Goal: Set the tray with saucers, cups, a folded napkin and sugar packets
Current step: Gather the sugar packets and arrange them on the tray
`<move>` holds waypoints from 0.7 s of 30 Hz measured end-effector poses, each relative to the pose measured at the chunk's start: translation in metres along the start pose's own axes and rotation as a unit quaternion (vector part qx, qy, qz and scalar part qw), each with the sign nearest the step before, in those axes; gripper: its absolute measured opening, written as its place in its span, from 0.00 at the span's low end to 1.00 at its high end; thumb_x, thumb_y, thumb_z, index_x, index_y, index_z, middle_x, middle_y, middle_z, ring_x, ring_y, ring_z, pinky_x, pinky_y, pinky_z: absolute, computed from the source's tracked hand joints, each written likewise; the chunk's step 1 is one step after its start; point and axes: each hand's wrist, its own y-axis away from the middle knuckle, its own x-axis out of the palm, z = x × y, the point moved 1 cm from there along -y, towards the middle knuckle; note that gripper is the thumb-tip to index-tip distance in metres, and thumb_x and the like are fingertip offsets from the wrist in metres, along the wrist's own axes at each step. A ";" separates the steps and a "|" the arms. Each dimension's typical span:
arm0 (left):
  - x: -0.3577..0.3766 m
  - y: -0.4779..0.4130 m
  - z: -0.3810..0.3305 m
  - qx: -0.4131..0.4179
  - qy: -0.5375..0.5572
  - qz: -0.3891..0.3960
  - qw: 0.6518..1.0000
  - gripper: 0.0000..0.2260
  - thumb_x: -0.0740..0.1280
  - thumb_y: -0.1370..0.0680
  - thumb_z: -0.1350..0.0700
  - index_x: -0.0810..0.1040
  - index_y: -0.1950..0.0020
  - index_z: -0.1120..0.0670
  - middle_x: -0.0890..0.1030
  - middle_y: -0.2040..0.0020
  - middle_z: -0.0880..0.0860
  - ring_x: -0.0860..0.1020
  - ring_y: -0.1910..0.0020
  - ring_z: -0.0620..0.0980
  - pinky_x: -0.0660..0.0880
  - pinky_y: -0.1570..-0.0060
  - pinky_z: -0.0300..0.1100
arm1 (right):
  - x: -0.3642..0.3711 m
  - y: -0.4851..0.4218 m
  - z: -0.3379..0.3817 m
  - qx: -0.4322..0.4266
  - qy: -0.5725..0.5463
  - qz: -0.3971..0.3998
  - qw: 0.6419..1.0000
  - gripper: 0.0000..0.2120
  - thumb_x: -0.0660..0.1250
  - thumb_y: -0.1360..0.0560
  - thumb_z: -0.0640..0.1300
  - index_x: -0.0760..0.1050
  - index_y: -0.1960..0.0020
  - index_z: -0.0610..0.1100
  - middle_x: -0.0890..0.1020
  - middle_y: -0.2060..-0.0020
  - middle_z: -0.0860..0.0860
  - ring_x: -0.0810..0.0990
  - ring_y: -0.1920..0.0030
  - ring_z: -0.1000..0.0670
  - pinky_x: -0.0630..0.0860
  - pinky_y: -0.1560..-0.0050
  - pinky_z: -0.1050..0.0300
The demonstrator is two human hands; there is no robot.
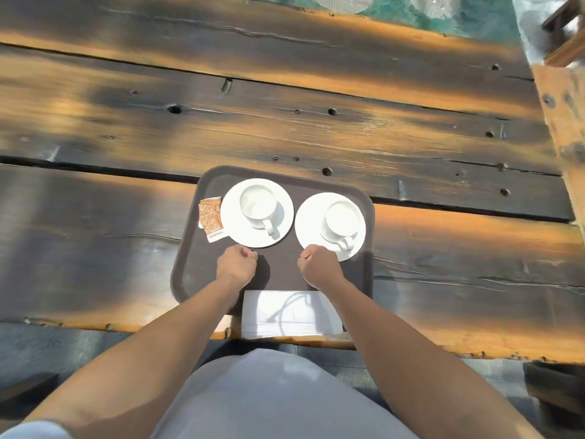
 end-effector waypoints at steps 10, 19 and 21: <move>-0.006 -0.030 -0.023 -0.205 0.231 0.080 0.948 0.09 0.65 0.19 0.52 0.77 0.48 0.59 0.85 0.61 0.55 0.84 0.69 0.51 0.78 0.73 0.40 | 0.011 -0.042 0.023 0.071 -0.018 0.019 0.997 0.05 0.57 0.22 0.39 0.68 0.57 0.41 0.76 0.62 0.46 0.69 0.58 0.46 0.62 0.64 0.56; 0.027 -0.027 -0.022 -0.261 0.412 0.116 0.865 0.10 0.64 0.18 0.54 0.75 0.44 0.60 0.83 0.52 0.56 0.82 0.59 0.52 0.79 0.73 0.37 | 0.008 -0.018 0.000 0.348 -0.571 0.076 0.740 0.20 0.59 0.19 0.56 0.75 0.47 0.39 0.85 0.52 0.46 0.83 0.60 0.49 0.79 0.66 0.58; 0.033 -0.026 -0.018 -0.263 0.436 0.101 0.855 0.09 0.65 0.18 0.53 0.76 0.48 0.60 0.83 0.53 0.55 0.82 0.59 0.50 0.78 0.74 0.35 | 0.011 -0.019 -0.009 0.362 -0.605 0.055 0.708 0.20 0.61 0.19 0.56 0.76 0.49 0.38 0.86 0.59 0.48 0.83 0.62 0.49 0.79 0.69 0.59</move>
